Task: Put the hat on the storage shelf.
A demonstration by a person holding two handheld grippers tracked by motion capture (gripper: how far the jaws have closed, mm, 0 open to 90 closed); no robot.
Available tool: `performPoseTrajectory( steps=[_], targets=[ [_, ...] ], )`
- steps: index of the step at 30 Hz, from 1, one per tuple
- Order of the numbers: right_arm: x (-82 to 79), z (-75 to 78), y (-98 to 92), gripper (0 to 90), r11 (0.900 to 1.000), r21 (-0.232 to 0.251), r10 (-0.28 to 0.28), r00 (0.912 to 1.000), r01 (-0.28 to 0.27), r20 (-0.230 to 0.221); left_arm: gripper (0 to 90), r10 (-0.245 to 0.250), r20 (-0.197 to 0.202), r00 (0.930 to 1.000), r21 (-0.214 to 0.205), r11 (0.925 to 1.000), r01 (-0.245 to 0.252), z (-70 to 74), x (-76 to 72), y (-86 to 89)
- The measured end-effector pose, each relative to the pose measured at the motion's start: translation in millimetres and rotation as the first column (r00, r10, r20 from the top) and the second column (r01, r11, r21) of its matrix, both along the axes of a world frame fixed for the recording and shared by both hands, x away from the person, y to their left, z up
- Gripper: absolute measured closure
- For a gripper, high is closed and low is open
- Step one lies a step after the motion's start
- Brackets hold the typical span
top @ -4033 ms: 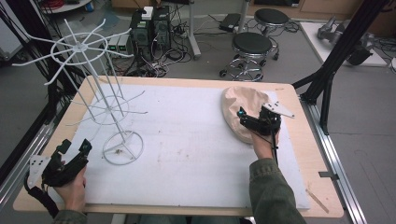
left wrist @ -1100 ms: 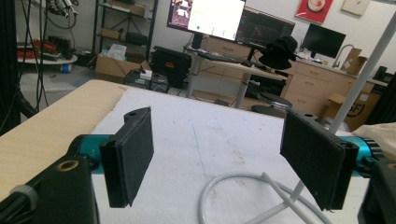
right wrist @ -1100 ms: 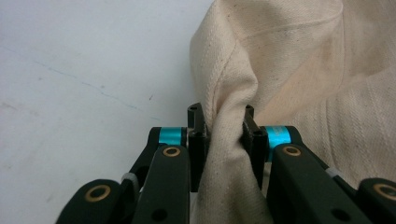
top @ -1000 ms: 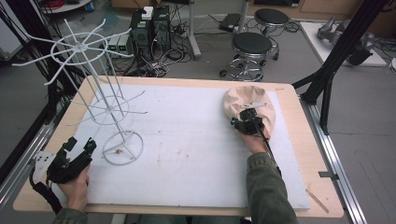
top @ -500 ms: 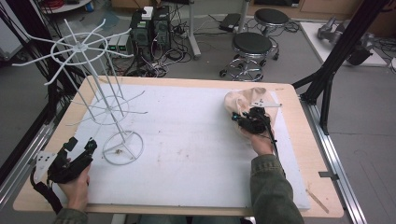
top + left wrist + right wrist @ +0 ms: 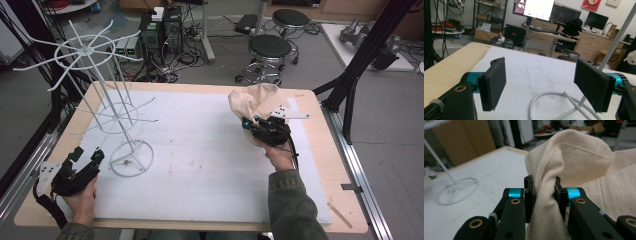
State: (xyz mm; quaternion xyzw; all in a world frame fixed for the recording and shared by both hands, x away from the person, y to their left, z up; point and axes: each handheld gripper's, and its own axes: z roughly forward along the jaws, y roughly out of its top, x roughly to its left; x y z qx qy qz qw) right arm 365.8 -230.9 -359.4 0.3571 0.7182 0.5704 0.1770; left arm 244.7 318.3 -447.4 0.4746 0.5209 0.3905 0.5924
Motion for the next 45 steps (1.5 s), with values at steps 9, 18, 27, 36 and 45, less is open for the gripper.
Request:
performPoseTrajectory(
  steps=[9,18,27,36,45],
  targets=[
    [-11.4,18.2,-3.7,76.1,0.9873,0.119,0.097,0.9930,-0.105,0.067,25.9,-0.002,0.000,1.0000,0.004,1.0000,0.002,-0.6,2.1,-1.6],
    [-28.1,42.3,2.8,75.9,0.9536,0.202,0.197,0.9698,-0.224,0.144,25.9,-0.007,-0.001,1.0000,0.005,1.0000,0.007,-0.5,3.0,-2.7],
    [-40.5,65.7,19.4,75.5,0.9151,0.243,0.269,0.9361,-0.322,0.227,25.9,-0.005,0.005,1.0000,0.001,1.0000,0.005,0.4,2.3,-1.8],
    [-46.8,80.3,24.7,75.4,0.8775,0.292,0.311,0.9148,-0.380,0.258,25.9,0.001,0.011,0.9999,-0.010,0.9999,0.000,0.8,2.3,-0.9],
    [-50.8,100.1,31.2,75.2,0.8623,0.290,0.335,0.8971,-0.415,0.289,25.9,-0.001,0.015,0.9999,-0.014,0.9999,0.002,1.5,1.9,-1.3]
  ],
)
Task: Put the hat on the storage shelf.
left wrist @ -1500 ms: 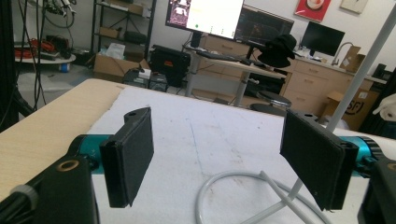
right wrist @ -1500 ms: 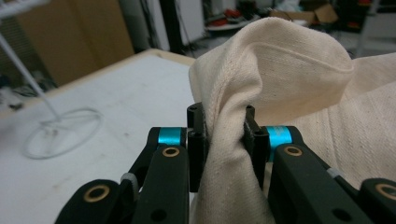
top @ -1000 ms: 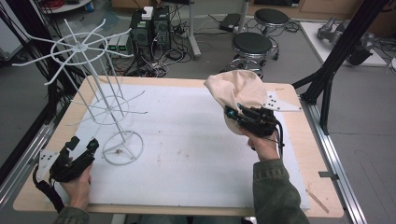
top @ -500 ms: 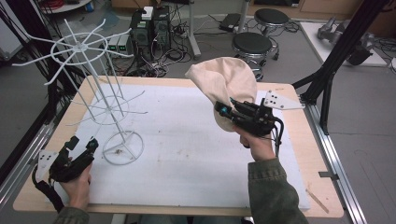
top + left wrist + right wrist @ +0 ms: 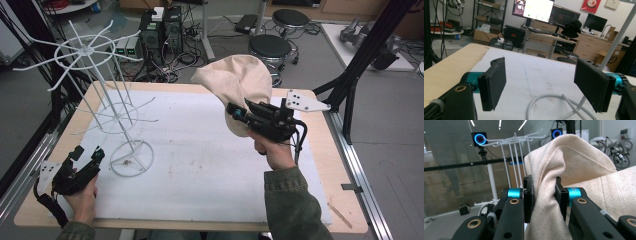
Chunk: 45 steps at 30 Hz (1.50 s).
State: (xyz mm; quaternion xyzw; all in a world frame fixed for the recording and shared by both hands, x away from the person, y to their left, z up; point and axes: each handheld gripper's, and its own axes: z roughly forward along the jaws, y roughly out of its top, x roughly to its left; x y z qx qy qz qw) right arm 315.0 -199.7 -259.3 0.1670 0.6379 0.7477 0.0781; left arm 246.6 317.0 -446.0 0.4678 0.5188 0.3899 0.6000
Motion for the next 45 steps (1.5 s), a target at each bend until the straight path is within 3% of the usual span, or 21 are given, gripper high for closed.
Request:
performPoseTrajectory(
  steps=[13,31,40,41,44,45],
  targets=[
    [-5.1,37.6,20.4,74.7,0.9991,0.003,0.042,0.9971,-0.042,0.064,25.9,0.002,0.000,1.0000,-0.004,1.0000,-0.002,0.5,-0.1,0.8],
    [-4.8,86.0,51.2,74.6,0.9952,0.052,0.075,0.9888,-0.083,0.128,25.9,0.004,0.001,1.0000,-0.006,1.0000,-0.004,0.6,-0.4,1.2],
    [-17.2,108.8,65.2,74.6,0.9900,0.069,0.108,0.9754,-0.123,0.193,25.9,0.002,-0.002,1.0000,-0.012,0.9999,-0.002,0.5,-0.5,1.6],
    [-20.8,114.5,69.1,74.6,0.9863,0.077,0.127,0.9689,-0.146,0.213,25.9,0.005,0.000,1.0000,-0.013,0.9999,-0.005,0.6,-0.5,1.7],
    [-24.5,119.9,74.0,74.5,0.9844,0.078,0.137,0.9647,-0.158,0.225,25.9,0.004,-0.002,1.0000,-0.013,0.9999,-0.004,0.5,-0.5,2.2],
    [-26.4,124.4,79.2,74.5,0.9829,0.072,0.147,0.9597,-0.169,0.239,25.9,0.004,-0.002,1.0000,-0.014,0.9999,-0.004,0.4,-0.5,2.2]
  ],
)
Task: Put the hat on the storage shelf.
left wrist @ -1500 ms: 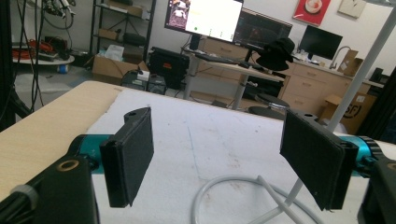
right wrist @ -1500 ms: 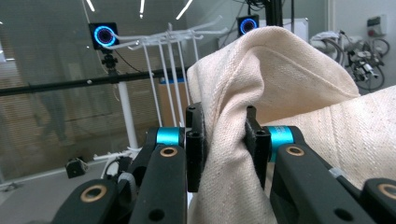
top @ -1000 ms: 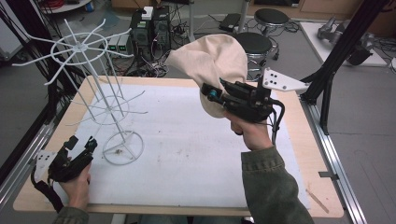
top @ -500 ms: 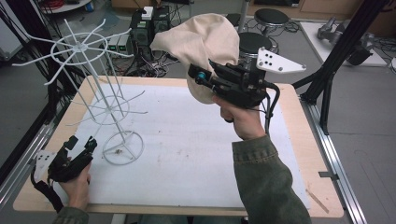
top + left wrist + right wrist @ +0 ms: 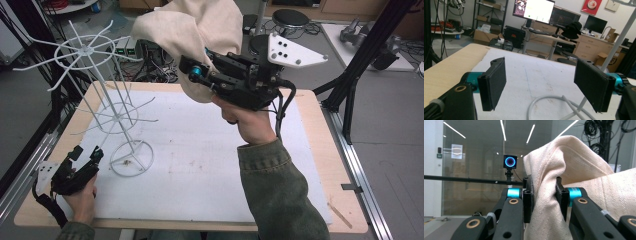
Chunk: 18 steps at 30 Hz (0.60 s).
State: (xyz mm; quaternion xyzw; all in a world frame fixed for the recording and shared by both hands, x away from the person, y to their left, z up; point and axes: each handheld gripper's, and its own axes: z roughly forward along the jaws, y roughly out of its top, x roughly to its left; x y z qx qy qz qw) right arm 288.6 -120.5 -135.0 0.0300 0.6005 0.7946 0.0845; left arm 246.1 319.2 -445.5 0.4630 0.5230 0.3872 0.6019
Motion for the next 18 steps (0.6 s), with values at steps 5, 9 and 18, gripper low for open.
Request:
performPoseTrajectory(
  steps=[5,9,18],
  targets=[
    [-4.7,4.7,11.6,74.5,0.9996,-0.009,0.028,0.9995,-0.028,0.013,25.9,-0.001,-0.001,1.0000,-0.001,1.0000,0.001,-0.2,0.1,0.7],
    [-9.6,0.1,23.2,73.9,0.9963,-0.062,0.061,0.9980,-0.060,0.017,25.9,0.000,-0.004,1.0000,-0.004,1.0000,0.000,-0.7,0.4,1.5],
    [-15.4,-42.5,25.1,73.2,0.9826,-0.143,0.120,0.9928,-0.118,0.000,25.9,0.003,-0.003,1.0000,-0.006,1.0000,-0.003,-1.0,0.6,0.9]
  ],
)
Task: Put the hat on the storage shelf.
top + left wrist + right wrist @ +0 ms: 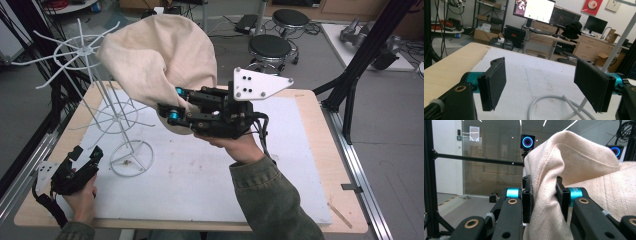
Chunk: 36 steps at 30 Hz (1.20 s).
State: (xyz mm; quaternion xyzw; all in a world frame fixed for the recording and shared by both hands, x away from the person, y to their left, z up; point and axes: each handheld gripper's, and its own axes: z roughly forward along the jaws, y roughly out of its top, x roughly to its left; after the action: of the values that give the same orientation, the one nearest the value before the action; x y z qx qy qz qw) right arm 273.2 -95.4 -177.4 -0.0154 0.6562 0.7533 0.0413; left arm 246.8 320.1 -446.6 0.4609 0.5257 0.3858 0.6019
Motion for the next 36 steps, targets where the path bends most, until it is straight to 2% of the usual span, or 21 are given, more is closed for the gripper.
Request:
performPoseTrajectory(
  steps=[3,7,8,11,12,15,20,24,29,36],
  targets=[
    [1.4,-6.4,-2.4,72.9,0.9999,-0.012,0.003,1.0000,-0.003,-0.008,25.9,0.001,0.002,1.0000,0.001,1.0000,-0.001,0.3,0.0,-0.5],
    [2.2,-22.6,-2.8,71.6,0.9977,-0.068,0.000,1.0000,0.000,0.001,25.9,0.003,0.000,1.0000,0.001,1.0000,-0.003,0.2,0.0,-0.8],
    [2.2,-22.6,-2.8,71.6,0.9977,-0.068,0.000,1.0000,0.000,0.001,25.9,0.003,0.001,1.0000,0.001,1.0000,-0.003,0.3,0.0,-0.8],
    [3.5,-36.5,-1.2,69.8,0.9915,-0.130,0.001,1.0000,0.000,0.005,25.9,0.003,0.002,1.0000,0.000,1.0000,-0.003,0.2,-0.2,-0.6],
    [3.5,-36.5,-1.2,69.8,0.9915,-0.130,0.001,1.0000,0.000,0.005,25.9,0.003,0.002,1.0000,0.002,1.0000,-0.003,0.2,-0.2,-0.3],
    [3.5,-50.4,4.6,67.9,0.9728,-0.231,-0.008,0.9993,0.016,0.037,25.9,0.005,0.002,1.0000,0.002,1.0000,-0.005,0.1,-0.2,0.0],
    [5.8,-67.4,15.4,67.3,0.9519,-0.306,0.013,0.9991,0.001,0.041,25.9,0.005,0.004,1.0000,0.003,1.0000,-0.005,0.1,-0.3,0.1],
    [7.8,-76.1,19.3,66.9,0.9485,-0.317,0.022,0.9996,-0.014,0.020,25.9,0.006,0.004,1.0000,0.000,1.0000,-0.006,0.1,-0.4,0.6],
    [11.7,-83.8,22.2,63.9,0.9425,-0.334,0.007,0.9999,-0.004,0.008,25.9,0.008,0.006,1.0000,-0.004,1.0000,-0.008,0.0,-0.2,0.9],
    [12.3,-85.6,24.2,56.2,0.9403,-0.340,-0.002,1.0000,0.004,0.006,25.9,0.005,0.006,1.0000,0.002,1.0000,-0.005,0.1,-0.4,1.1]
  ],
)
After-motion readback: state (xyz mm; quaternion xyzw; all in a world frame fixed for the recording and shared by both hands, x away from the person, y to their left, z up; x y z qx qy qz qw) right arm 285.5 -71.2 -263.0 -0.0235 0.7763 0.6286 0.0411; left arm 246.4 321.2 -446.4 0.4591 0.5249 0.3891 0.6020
